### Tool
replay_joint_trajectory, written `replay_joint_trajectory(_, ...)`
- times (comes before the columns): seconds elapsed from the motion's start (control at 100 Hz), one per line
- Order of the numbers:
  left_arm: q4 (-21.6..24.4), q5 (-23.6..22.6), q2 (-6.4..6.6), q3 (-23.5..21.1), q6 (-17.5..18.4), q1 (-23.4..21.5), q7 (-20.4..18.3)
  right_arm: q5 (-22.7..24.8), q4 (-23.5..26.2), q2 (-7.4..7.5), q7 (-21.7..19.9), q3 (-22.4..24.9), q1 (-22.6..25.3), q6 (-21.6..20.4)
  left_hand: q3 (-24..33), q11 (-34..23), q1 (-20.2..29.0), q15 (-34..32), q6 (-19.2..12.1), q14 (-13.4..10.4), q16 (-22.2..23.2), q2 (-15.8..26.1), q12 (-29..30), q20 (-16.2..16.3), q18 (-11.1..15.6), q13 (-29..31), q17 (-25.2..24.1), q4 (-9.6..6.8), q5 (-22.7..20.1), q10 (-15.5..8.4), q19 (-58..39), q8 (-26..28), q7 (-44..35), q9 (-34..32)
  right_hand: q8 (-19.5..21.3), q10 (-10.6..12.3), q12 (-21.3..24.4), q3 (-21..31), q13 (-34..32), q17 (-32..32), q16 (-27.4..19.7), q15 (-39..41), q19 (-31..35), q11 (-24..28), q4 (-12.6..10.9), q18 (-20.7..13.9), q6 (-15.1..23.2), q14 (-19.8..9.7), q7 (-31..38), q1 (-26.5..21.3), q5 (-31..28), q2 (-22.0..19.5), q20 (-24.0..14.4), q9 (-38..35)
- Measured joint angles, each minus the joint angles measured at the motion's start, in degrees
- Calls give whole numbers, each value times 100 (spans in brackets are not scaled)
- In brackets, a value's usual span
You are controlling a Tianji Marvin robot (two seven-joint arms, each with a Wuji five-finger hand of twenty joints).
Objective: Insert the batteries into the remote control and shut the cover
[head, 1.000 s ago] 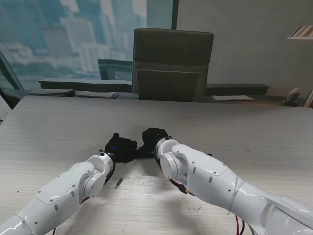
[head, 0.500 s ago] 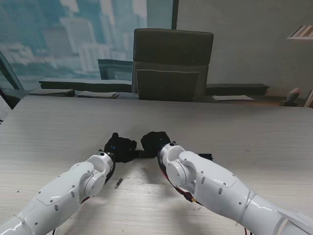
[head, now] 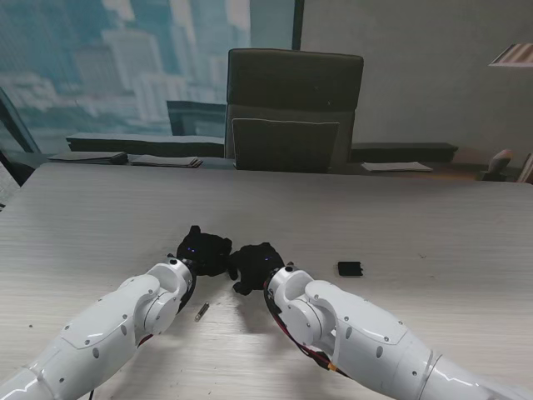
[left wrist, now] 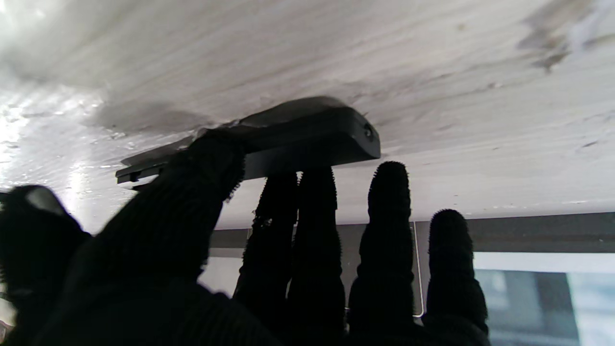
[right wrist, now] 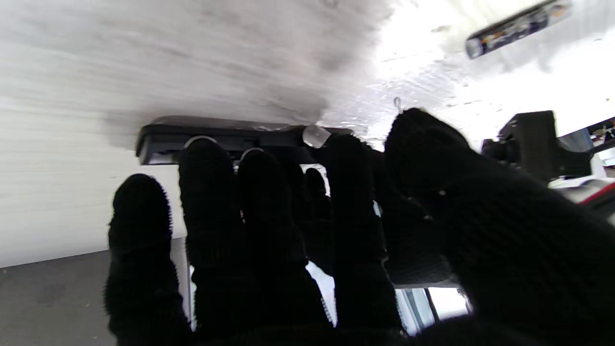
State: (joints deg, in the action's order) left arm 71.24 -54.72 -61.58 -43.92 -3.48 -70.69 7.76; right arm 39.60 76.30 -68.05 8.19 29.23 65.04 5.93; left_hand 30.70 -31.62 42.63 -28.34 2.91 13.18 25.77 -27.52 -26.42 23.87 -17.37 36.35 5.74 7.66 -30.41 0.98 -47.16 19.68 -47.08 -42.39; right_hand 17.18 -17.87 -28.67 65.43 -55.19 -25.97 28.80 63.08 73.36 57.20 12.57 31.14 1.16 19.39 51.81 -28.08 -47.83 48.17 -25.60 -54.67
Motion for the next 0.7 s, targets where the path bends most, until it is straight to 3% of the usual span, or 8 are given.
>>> replay_joint_trajectory(0.06, 0, 2, -4, -8, -25, -1, -7, 6, 1, -9, 109, -49, 23, -44, -1, -3, 0, 0, -21, 0, 0, 0, -2, 0, 0, 0, 0, 2, 0, -76, 0, -1, 0, -8, -46, 4, -9, 12, 0, -8, 4, 59, -1, 62, 13, -2, 26, -2, 0, 0, 0, 0, 0, 0)
replay_joint_trajectory(0.15, 1, 2, -13, -37, -64, -12, -15, 18, -33, -47, 348, -143, 42, -130, -1, -3, 0, 0, -78, 0, 0, 0, -3, 0, 0, 0, 0, 142, 0, -77, 0, -4, 0, -44, -139, 36, -22, 14, -46, -63, 8, 170, 12, 134, 70, -8, 119, -16, 0, 0, 0, 0, 1, 0)
replay_joint_trajectory(0.3, -2, 2, -18, -101, -92, -42, -19, 196, -68, -98, 457, -224, 78, -295, -1, -3, 0, 0, -84, 0, 0, 0, -38, 0, 0, 0, 0, 142, 0, -77, 0, -5, 1, -55, -236, 194, -83, 15, -107, -175, 68, 358, 92, 286, 138, -80, 250, -152, 10, 0, 0, 0, -5, -97)
replay_joint_trajectory(0.54, -1, -14, -15, -227, -92, -97, -47, 231, -70, -101, 448, -421, 74, -359, -3, 0, 0, 0, -119, 0, 0, 0, -63, 0, 0, 0, 0, 143, 1, -77, 0, -8, 12, -56, -779, 207, -86, 85, -226, -212, 69, 454, 113, 343, 199, -84, 402, -157, 149, -66, -29, 67, -51, -188)
replay_joint_trajectory(0.7, 7, -36, 0, -283, -89, -103, -112, 257, -235, -164, 577, -564, 3, -503, -12, 0, 0, 0, -130, 0, 0, 0, -66, 0, 0, 0, 0, 143, 2, -79, 0, -8, 12, -55, -928, 212, -143, 149, -285, -269, 70, 560, 170, 444, 199, -90, 534, -171, -181, -66, -7, 67, -54, -188)
